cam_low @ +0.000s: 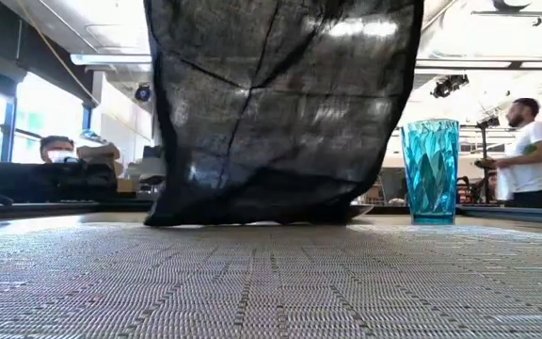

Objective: Set table place
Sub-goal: Fold the black table napkin on the gray tablemat

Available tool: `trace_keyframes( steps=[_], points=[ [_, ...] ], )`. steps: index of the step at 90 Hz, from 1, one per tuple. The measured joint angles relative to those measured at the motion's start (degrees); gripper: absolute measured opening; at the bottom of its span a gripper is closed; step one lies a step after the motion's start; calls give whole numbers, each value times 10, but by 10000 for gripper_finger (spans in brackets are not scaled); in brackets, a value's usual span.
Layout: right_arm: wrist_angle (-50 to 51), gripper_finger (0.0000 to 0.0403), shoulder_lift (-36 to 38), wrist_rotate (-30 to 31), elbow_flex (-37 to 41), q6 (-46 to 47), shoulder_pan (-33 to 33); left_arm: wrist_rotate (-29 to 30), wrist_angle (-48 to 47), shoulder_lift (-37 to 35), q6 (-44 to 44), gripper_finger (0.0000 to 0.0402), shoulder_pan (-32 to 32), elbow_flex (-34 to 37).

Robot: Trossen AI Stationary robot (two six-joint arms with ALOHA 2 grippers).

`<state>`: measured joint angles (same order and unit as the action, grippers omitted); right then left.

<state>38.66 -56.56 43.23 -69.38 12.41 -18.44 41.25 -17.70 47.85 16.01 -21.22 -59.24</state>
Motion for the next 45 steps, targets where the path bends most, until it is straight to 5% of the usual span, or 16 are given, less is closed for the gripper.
trace_keyframes(
  steps=[28, 45],
  points=[
    [-42, 0, 41, 3, 0, -81, 70, 17, 10, -17, 85, 0, 83, 0],
    [-44, 0, 44, 3, 0, -136, 124, -42, 14, -20, 125, 0, 157, 0]
  ],
)
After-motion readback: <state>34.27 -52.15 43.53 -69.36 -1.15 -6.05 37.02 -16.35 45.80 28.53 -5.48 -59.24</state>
